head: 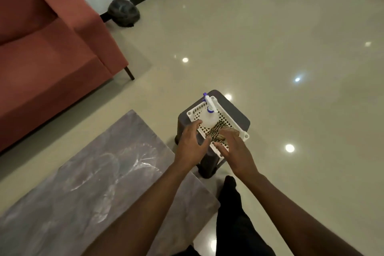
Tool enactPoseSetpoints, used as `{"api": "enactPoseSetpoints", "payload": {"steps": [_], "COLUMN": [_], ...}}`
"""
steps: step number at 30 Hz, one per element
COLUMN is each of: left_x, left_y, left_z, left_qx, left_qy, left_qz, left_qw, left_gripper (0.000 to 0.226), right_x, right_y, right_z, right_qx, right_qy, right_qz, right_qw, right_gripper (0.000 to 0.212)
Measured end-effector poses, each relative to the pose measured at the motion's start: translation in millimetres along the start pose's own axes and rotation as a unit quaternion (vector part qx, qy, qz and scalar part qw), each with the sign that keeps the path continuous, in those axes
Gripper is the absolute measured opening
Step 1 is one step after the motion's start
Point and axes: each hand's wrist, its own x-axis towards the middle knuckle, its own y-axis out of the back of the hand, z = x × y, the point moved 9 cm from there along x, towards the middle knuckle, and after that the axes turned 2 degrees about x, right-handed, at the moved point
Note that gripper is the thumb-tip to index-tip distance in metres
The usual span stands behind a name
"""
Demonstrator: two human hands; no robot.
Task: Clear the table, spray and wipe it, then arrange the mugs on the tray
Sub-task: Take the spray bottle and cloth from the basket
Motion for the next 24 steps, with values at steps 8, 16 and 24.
{"api": "enactPoseSetpoints", "payload": {"steps": [8, 16, 24], "left_x": [110, 171, 189], "left_y": [-96, -126, -135], "left_z": [-58, -73, -84], "left_qx": [-0.021, -0.012, -0.006], "left_qy": [0.198, 0.225, 0.19], "left_qz": [0.073, 0.123, 0.12], "left_qw": [0.977, 0.966, 0.975], "left_gripper": [0.087, 0.091, 0.057], "right_x": [126, 149, 161], "right_y": [-102, -164, -177], "right_z": [140, 197, 210], "right_qx": [-0.101, -0.228, -0.241], "right_qy": [0.044, 0.017, 0.06], "right_qz": [-0.177, -0.282, -0.273], "right_qw": [0.978, 0.932, 0.929], "right_gripper": [0.044, 0.082, 0.069]}}
